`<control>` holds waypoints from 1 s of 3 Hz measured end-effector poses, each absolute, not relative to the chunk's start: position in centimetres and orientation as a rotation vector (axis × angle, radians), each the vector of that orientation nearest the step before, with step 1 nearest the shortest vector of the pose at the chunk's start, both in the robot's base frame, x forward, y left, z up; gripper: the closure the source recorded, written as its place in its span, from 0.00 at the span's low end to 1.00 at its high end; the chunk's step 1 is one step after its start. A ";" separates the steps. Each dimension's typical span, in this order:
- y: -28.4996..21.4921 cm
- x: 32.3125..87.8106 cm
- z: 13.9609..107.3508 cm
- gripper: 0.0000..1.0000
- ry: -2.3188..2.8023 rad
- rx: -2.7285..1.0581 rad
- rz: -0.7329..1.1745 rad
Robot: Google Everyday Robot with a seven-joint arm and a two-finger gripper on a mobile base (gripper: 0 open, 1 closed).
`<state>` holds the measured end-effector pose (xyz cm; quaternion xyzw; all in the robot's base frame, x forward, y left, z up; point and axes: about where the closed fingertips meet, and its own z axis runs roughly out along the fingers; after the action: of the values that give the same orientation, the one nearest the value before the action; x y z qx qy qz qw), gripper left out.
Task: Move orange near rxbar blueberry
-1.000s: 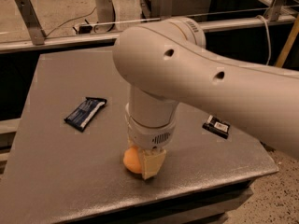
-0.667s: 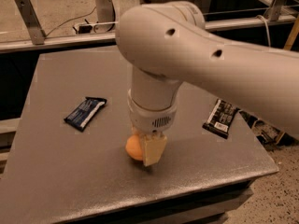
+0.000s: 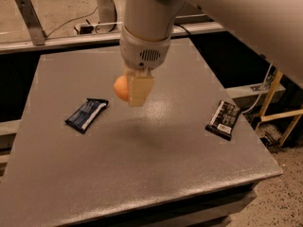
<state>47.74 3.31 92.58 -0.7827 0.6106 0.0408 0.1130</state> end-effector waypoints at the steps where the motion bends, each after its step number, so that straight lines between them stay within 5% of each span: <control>1: 4.5 49.1 93.1 1.00 1.874 -2.099 0.132; 3: 5.1 47.5 86.3 1.00 2.046 -1.956 0.175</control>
Offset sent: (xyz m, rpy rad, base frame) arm 0.0047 0.0035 -0.0767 0.1182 0.0320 -0.3462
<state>47.50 5.12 86.33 -0.6815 0.7132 0.0610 0.1523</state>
